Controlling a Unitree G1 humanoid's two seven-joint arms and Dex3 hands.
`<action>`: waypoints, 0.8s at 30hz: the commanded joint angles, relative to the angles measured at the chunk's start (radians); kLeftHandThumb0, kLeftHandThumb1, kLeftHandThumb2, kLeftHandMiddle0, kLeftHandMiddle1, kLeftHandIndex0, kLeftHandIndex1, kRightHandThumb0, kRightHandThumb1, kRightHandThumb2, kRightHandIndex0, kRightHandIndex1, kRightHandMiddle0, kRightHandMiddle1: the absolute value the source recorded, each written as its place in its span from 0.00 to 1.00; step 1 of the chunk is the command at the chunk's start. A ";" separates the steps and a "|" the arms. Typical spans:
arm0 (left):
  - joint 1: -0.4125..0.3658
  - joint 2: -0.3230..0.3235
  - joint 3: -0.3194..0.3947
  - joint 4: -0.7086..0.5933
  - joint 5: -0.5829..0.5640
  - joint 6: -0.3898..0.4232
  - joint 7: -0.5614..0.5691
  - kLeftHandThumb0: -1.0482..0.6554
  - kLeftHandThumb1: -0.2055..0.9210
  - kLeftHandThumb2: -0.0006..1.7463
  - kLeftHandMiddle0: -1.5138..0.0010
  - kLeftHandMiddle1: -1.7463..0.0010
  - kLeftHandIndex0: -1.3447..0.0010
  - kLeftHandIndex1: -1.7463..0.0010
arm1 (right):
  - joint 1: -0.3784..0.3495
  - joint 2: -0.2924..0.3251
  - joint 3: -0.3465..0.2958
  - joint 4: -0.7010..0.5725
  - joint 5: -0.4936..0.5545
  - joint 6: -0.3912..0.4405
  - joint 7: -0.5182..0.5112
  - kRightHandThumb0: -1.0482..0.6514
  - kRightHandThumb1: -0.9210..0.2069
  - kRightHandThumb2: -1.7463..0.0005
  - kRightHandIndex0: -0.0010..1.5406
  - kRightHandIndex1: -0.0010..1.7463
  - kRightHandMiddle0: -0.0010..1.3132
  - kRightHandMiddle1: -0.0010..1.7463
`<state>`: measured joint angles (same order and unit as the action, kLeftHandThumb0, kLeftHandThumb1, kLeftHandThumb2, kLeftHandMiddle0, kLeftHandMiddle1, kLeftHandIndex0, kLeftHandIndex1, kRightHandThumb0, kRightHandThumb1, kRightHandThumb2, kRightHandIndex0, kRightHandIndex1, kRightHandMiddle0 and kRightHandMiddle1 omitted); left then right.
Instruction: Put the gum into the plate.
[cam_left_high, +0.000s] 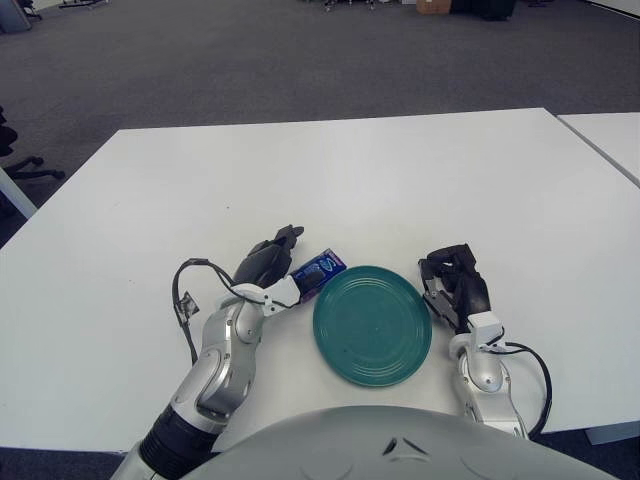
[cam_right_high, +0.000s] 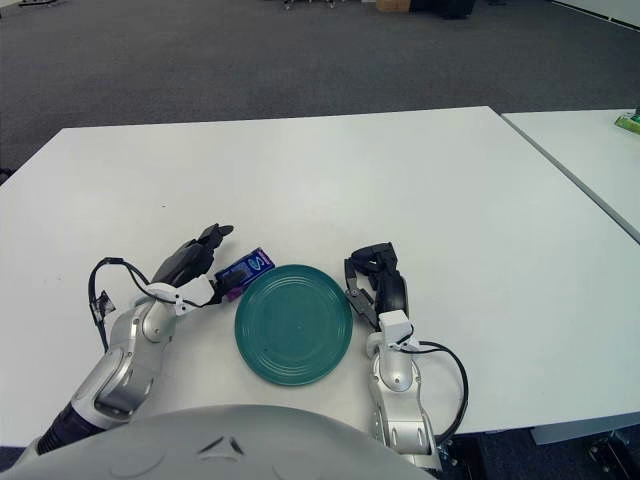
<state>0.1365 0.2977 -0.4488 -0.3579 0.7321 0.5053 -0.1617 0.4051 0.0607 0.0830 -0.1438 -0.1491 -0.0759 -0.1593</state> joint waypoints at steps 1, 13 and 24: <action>-0.003 0.015 0.006 0.036 0.015 -0.033 0.019 0.00 1.00 0.28 0.89 0.86 1.00 0.65 | 0.029 0.001 0.002 0.051 -0.002 0.088 0.007 0.41 0.00 0.70 0.20 0.47 0.14 1.00; -0.017 0.021 0.024 0.101 0.018 -0.115 0.042 0.00 1.00 0.23 0.88 0.86 1.00 0.64 | 0.029 0.002 0.000 0.073 0.016 0.044 0.012 0.41 0.00 0.70 0.22 0.48 0.14 1.00; -0.029 0.027 0.028 0.134 0.018 -0.152 0.036 0.01 1.00 0.22 0.87 0.85 1.00 0.62 | 0.031 0.000 -0.003 0.081 0.033 0.024 0.024 0.41 0.00 0.70 0.23 0.47 0.14 1.00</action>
<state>0.1244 0.3124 -0.4329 -0.2358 0.7386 0.3657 -0.1291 0.4050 0.0587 0.0810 -0.1300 -0.1301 -0.1016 -0.1484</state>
